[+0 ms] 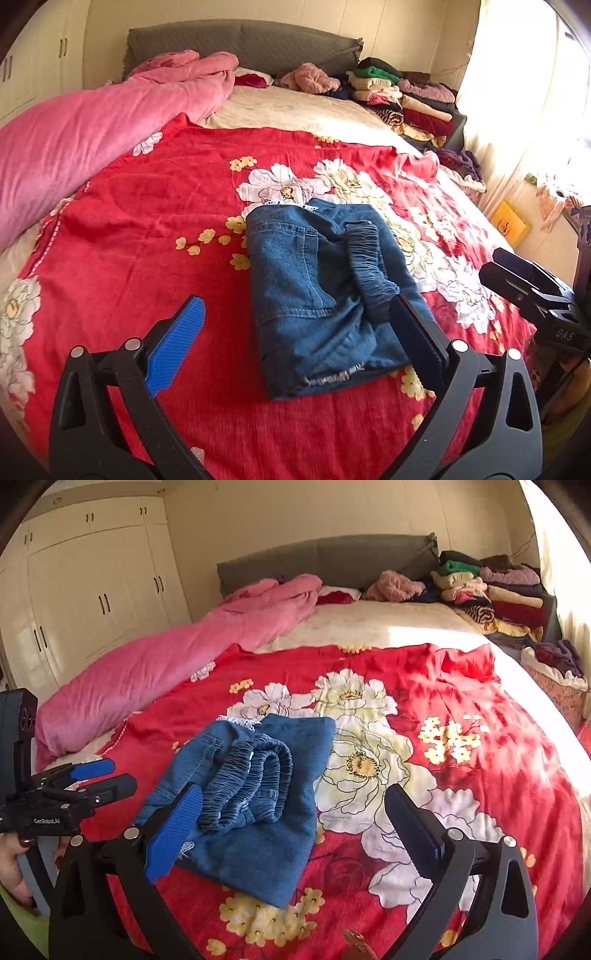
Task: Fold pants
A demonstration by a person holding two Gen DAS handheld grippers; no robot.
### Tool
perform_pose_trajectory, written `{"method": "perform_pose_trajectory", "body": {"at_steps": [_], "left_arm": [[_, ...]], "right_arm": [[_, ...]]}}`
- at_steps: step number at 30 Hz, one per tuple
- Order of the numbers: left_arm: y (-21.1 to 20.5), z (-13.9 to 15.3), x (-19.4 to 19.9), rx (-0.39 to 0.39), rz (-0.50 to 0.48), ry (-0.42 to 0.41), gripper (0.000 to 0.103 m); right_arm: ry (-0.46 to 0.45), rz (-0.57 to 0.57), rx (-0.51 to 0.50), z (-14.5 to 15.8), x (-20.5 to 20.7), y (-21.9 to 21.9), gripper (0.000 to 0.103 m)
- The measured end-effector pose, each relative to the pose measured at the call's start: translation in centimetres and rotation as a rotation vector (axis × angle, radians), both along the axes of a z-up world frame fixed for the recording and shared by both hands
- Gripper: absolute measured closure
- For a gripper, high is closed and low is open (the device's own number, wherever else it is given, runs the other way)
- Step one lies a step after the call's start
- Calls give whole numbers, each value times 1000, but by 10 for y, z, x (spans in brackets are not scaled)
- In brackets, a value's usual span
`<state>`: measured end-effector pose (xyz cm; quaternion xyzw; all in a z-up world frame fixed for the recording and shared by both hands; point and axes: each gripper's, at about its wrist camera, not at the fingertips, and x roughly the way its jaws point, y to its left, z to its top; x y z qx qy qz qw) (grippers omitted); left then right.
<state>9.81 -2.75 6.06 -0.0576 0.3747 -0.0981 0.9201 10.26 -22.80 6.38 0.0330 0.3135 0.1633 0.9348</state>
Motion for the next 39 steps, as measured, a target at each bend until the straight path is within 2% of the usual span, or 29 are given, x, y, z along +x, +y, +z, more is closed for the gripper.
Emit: {"method": "perform_pose_trajectory", "body": {"at_steps": [7,17,28,39], "left_arm": [[2,13,-38,3,11,-52,10],[3,9,-73,14,30,-62,10],[8,-21,-82,22,53,12,10],[11,-34,-82,30,69,48,10]], "right_arm": [[-14,11,-10,12,-36,-4,5],[-67,-32,-102,9,-77,-7,5],[48,-25,-142,-33,-87,-9,5],[60,-3,-137,-39,-82,1,5]]}}
